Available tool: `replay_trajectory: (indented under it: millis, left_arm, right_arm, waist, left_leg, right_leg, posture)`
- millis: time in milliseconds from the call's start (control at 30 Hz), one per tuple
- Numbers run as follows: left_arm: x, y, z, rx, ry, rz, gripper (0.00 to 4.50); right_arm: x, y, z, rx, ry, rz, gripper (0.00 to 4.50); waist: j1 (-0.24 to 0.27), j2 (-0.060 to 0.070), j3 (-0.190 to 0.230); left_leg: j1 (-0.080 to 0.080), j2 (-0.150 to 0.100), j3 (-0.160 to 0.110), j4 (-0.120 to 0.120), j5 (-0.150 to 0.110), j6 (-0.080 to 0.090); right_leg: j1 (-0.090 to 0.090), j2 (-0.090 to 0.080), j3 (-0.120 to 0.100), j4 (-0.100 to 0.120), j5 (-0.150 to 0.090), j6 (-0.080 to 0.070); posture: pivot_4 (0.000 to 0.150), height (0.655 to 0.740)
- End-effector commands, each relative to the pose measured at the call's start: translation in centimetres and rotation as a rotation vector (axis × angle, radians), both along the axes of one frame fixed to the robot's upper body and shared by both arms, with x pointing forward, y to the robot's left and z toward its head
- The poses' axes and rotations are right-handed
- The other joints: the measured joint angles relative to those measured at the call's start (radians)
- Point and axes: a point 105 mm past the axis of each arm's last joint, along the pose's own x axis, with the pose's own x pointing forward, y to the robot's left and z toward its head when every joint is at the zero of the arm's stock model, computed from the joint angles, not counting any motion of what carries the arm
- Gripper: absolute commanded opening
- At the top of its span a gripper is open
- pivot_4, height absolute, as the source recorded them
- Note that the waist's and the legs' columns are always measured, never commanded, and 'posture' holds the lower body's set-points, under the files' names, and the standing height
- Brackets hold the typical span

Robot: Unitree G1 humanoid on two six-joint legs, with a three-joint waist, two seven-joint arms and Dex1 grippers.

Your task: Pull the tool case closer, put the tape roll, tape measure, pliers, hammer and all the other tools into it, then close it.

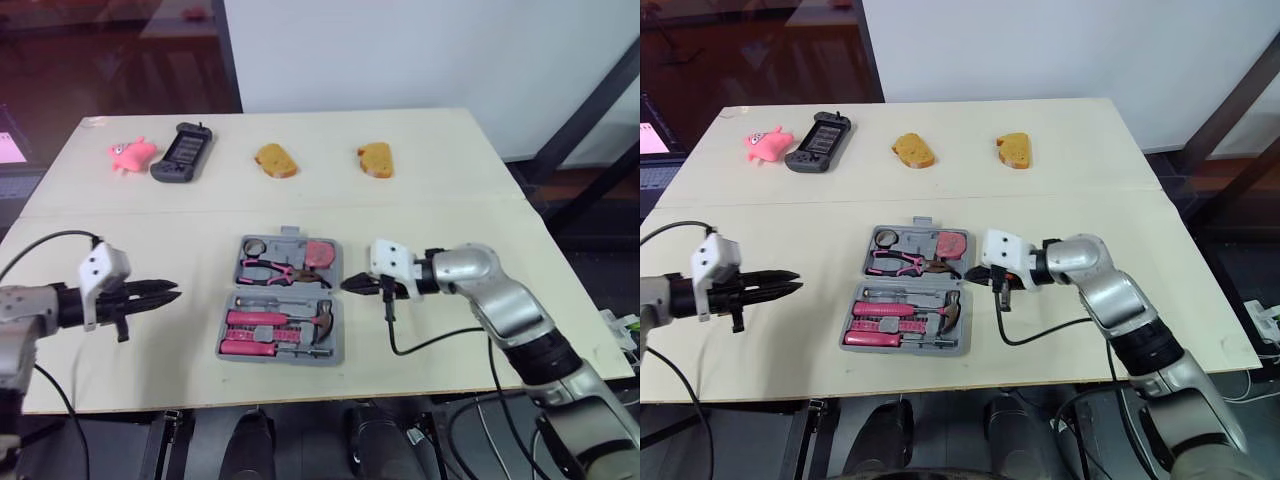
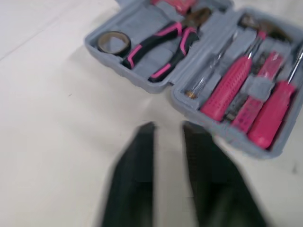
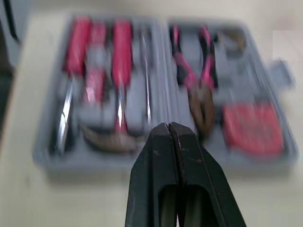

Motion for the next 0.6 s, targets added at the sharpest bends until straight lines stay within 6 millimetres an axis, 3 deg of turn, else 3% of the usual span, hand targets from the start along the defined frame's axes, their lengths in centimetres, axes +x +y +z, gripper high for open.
replay_trajectory:
  millis: [33, 167, 367, 600]
  left_arm:
    - [1.1, 0.1, -0.8, 0.081, -0.031, -0.047, 0.05]
    - [3.1, -0.7, -1.9, 0.111, -0.063, -0.050, 0.05]
    - [4.7, -2.8, -4.0, 0.099, -0.045, -0.082, 0.05]
    - [5.9, -4.1, -4.9, 0.089, -0.052, -0.081, 0.05]
  right_arm:
    - [0.6, -0.2, -0.2, -0.017, -0.060, -0.014, 0.00]
    - [1.5, -0.7, -2.1, -0.066, -0.063, -0.044, 0.00]
    - [2.6, -1.1, -4.3, -0.116, -0.061, -0.053, 0.00]
    - [3.0, -0.5, -4.9, -0.103, -0.063, -0.036, 0.00]
  waist:
    - [0.000, 0.000, 0.000]
    - [0.004, 0.000, 0.000]
    - [0.006, 0.000, 0.000]
    - [0.001, 0.000, 0.000]
  left_leg:
    - [0.000, 0.000, 0.000, 0.000, 0.000, 0.000]
    - [0.000, 0.000, 0.000, 0.001, 0.000, 0.000]
    - [-0.001, 0.000, 0.000, 0.002, 0.000, 0.000]
    - [0.000, 0.000, -0.001, 0.001, 0.000, 0.000]
  right_leg:
    - [0.000, 0.000, 0.000, 0.000, 0.000, 0.000]
    - [0.001, 0.000, 0.000, 0.000, 0.000, 0.000]
    - [0.001, 0.000, 0.000, 0.000, 0.001, 0.003]
    - [0.001, 0.000, 0.000, 0.000, 0.002, 0.003]
  posture:
    - [0.150, 0.7400]
    - [0.150, 0.7400]
    - [0.150, 0.7400]
    - [0.150, 0.7400]
